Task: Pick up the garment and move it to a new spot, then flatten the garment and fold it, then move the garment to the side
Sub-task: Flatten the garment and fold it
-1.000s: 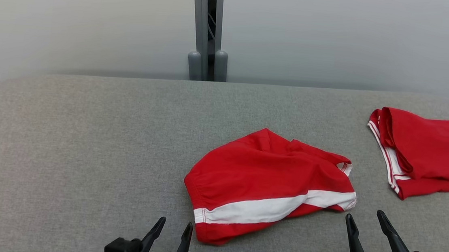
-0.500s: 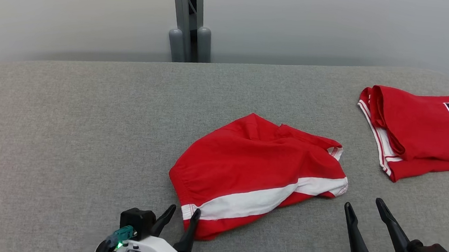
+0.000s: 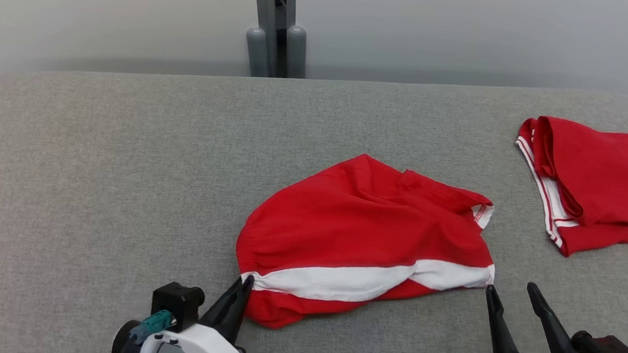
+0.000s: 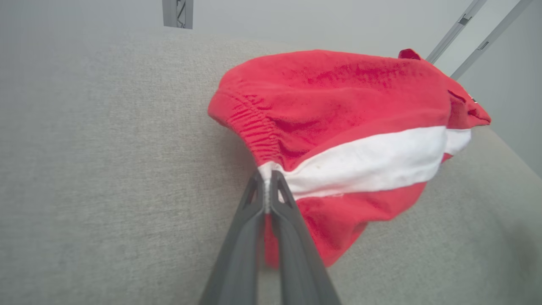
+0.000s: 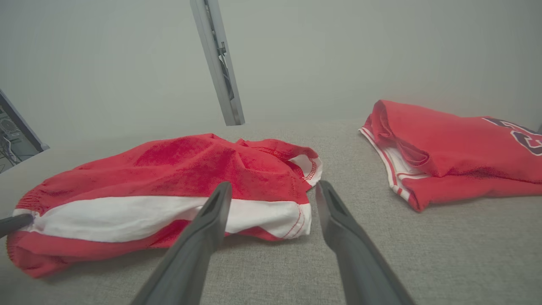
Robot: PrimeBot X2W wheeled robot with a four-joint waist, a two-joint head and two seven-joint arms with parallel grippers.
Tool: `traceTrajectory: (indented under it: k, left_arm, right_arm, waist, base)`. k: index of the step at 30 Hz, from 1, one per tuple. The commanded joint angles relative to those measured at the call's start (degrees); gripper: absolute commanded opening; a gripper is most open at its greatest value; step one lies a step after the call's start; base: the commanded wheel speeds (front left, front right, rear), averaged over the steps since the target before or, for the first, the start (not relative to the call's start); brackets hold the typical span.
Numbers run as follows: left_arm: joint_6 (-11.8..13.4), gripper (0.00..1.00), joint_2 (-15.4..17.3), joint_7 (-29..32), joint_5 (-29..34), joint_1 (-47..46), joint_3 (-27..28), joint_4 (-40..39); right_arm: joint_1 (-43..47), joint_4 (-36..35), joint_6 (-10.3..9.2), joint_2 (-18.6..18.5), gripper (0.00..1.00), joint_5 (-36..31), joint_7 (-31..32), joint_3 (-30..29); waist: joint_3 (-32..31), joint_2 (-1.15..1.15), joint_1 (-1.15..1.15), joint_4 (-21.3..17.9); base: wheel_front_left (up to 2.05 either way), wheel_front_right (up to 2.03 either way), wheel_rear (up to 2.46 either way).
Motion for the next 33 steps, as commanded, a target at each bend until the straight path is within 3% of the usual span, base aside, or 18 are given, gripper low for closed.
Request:
traceTrajectory:
  k: [1,10,19,22,23,29,33]
  left_arm:
    - [0.3,0.0,0.6,-0.4,0.4,0.6,0.2,-0.4]
    - [1.5,0.0,3.0,-1.1,0.6,1.4,1.3,-5.2]
    - [2.4,0.0,2.9,-2.1,0.8,1.2,1.3,-6.3]
    - [2.5,0.0,3.2,-2.5,0.6,1.0,1.6,-6.4]
    - [2.6,0.0,3.3,-2.8,0.7,0.8,1.7,-6.5]
    - [0.8,0.0,4.8,-4.7,1.8,-0.1,1.4,-7.7]
    - [-2.2,0.0,6.9,-5.3,1.5,-0.9,1.1,-10.5]
  right_arm:
    - [-0.6,0.9,0.01,-0.2,1.0,0.8,-0.3,0.0]
    - [-8.1,17.8,0.01,-2.9,1.0,10.5,-0.3,7.6]
    - [-9.3,21.2,0.01,-4.7,1.0,12.9,-0.3,9.8]
    - [-10.0,21.8,0.01,-5.1,0.19,13.6,-0.1,11.7]
    - [-10.2,21.8,0.01,-5.3,0.0,13.8,-0.1,12.3]
    - [-11.0,18.1,0.01,-7.4,0.0,14.6,-0.2,12.0]
    - [-10.0,12.0,0.01,-8.9,0.0,15.1,-0.2,9.1]
  waist:
    - [0.2,0.0,0.0,0.5]
    - [1.1,0.0,0.0,4.0]
    - [2.3,0.0,0.0,4.8]
    - [2.7,0.0,0.0,4.7]
    - [2.8,0.0,0.0,4.6]
    - [2.5,0.0,0.0,3.9]
    - [1.3,0.0,0.0,3.3]
  base:
    - [0.0,0.0,0.0]
    - [0.0,0.0,0.0]
    - [0.0,0.0,0.0]
    - [0.0,0.0,0.0]
    - [0.0,0.0,0.0]
    - [0.0,0.0,0.0]
    - [0.0,0.0,0.0]
